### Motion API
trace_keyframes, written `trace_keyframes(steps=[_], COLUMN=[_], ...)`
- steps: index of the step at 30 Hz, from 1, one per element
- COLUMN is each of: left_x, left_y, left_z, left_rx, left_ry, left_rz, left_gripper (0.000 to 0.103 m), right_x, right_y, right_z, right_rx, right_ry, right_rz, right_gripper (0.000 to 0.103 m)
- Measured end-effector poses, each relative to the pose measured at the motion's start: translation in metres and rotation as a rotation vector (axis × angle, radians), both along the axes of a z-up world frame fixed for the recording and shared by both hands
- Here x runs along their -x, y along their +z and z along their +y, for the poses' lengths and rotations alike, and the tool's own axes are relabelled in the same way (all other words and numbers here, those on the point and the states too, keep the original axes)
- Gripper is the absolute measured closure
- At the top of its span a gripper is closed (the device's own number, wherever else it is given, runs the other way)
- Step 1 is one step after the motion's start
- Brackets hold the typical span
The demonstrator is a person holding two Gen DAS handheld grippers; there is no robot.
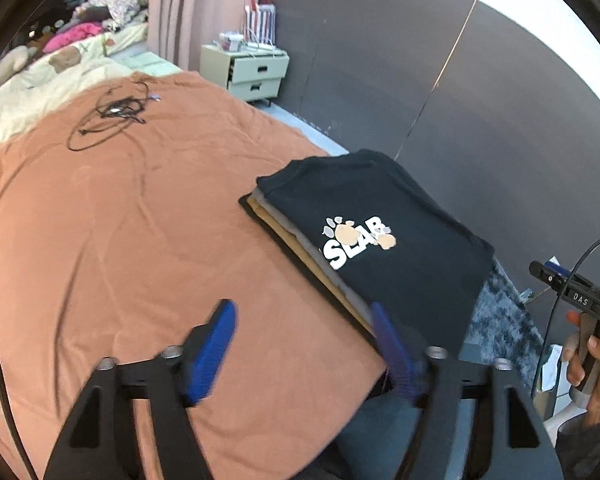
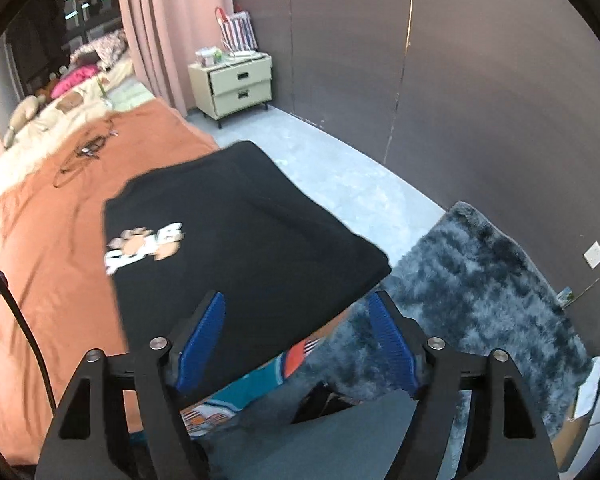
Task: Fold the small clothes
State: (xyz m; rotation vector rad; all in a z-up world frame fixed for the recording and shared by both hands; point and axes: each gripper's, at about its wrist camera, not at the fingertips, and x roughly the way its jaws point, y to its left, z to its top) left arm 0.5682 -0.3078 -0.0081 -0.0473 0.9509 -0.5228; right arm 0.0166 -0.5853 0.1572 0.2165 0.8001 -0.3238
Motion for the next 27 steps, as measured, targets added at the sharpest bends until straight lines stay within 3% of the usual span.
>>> trace_keyframes(steps=[5, 7, 9, 17, 27], left_x=[0.052, 0.074, 0.093, 0.185, 0.286], left_y=[0.033, 0.044, 0.051, 0.070, 0.057], left_z=[0.032, 0.047, 0.061, 0.124, 0.193], left_rx=[0.003, 0.002, 0.008, 0.007, -0.008], left_ry=[0.038, 0.050, 0.060, 0.145, 0.267], left_rz=[-0.108, -0.140, -0.154, -0.257, -0.318], left_gripper=[0.000, 0.000, 0.000, 0.000, 0.000], right_x=[0.052, 0.068, 0.092, 0.167, 0.240], right_y=[0.017, 0.024, 0.032, 0.024, -0.006], right_z=[0.034, 0.049, 0.066, 0.111, 0.135], right_rx=[0.030, 0.035, 0.044, 0.051, 0.035], right_ry=[0.025, 0.039, 0.063, 0.154, 0.289], right_rz=[-0.049, -0.080, -0.123, -0.215, -0.273], right_gripper=[0.018, 0.013, 0.000, 0.000, 0.000])
